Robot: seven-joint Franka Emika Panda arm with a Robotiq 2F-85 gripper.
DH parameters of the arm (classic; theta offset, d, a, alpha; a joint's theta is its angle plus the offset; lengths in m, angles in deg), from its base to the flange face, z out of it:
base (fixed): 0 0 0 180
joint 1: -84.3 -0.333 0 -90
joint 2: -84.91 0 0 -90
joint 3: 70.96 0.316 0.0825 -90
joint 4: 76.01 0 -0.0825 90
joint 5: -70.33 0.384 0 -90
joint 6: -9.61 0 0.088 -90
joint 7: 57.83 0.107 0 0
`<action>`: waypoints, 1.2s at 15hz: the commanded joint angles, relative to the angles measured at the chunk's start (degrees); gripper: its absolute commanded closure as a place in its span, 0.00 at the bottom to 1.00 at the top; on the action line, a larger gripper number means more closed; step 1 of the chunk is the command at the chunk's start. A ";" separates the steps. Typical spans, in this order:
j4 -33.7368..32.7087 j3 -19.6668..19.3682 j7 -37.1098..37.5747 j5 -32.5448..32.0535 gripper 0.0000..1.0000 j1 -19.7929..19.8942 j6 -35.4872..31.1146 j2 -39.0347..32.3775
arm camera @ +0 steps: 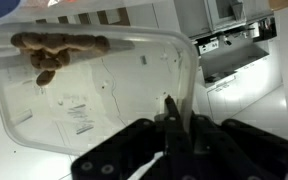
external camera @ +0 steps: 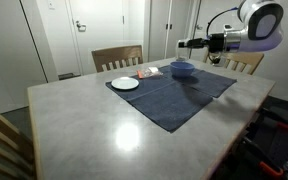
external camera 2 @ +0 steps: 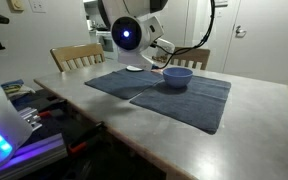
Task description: Pour the contents in the container into the bowl.
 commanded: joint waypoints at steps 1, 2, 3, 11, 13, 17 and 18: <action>0.65 -0.45 -3.35 1.12 0.98 0.61 2.34 -0.32; 0.66 -0.48 -3.48 1.13 0.98 0.61 2.40 -0.33; 0.67 -0.52 -3.62 1.13 0.98 0.61 2.46 -0.33; 0.70 -0.57 -3.94 1.13 0.98 0.61 2.77 -0.36; 0.71 -0.57 -3.95 1.13 0.98 0.61 2.82 -0.36; 0.73 -0.58 -3.97 1.12 0.98 0.61 2.96 -0.37; 0.73 -0.59 -3.97 1.12 0.98 0.61 3.01 -0.37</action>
